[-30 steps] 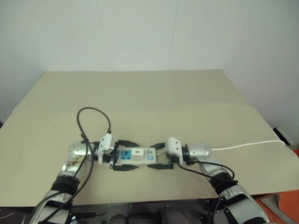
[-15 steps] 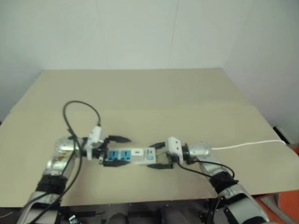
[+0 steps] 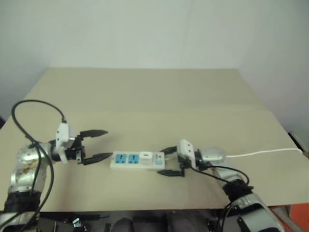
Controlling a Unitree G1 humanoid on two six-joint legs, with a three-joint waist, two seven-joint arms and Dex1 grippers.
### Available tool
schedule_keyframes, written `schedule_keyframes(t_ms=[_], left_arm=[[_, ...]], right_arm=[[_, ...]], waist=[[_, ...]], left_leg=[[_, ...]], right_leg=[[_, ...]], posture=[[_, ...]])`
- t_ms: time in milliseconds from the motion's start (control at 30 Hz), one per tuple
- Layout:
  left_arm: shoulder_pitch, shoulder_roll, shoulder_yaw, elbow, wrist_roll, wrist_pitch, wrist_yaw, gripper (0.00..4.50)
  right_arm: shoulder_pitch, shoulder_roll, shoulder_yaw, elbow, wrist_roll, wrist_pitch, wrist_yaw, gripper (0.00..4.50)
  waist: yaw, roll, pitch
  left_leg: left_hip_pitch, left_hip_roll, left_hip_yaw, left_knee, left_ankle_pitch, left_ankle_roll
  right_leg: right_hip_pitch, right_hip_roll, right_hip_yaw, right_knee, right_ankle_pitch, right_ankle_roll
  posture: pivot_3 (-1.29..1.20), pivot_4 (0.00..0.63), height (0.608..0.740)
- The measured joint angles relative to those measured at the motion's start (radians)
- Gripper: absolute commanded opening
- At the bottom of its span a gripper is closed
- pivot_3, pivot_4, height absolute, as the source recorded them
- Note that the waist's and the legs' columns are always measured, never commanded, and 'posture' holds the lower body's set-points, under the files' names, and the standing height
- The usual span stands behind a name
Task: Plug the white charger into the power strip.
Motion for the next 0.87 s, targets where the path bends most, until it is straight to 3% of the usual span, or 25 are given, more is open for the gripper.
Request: schedule_keyframes(t_ms=[367,600,867], left_arm=[[0.231,0.031,0.103,-0.17,-0.003,0.021,0.09,4.5],[0.309,0.042,0.148,-0.221,0.003,0.021,0.137,4.5],[0.427,-0.014,0.197,-0.386,-0.003,0.042,0.269,4.5]], right_arm=[[0.253,-0.352,-0.254,-0.405,0.151,0.086,0.042,4.47],[0.366,-0.414,-0.343,-0.492,0.153,0.137,-0.014,4.47],[0.353,-0.442,-0.351,-0.517,0.204,0.2,0.015,4.47]], waist=[[0.026,0.003,0.005],[0.026,0.003,0.005],[0.025,0.003,0.005]], left_leg=[[-0.005,-0.002,0.0,0.0,-0.005,0.001],[-0.005,-0.002,0.0,0.0,-0.005,0.001],[-0.004,-0.002,0.001,0.0,-0.005,0.001]], right_leg=[[0.0,-0.004,-0.004,-0.008,0.001,-0.001],[0.0,-0.004,-0.003,-0.008,0.0,0.001],[0.001,-0.004,-0.003,-0.008,0.0,-0.001]], posture=[[0.0,0.15,0.74],[0.0,0.15,0.74],[0.0,0.15,0.74]])
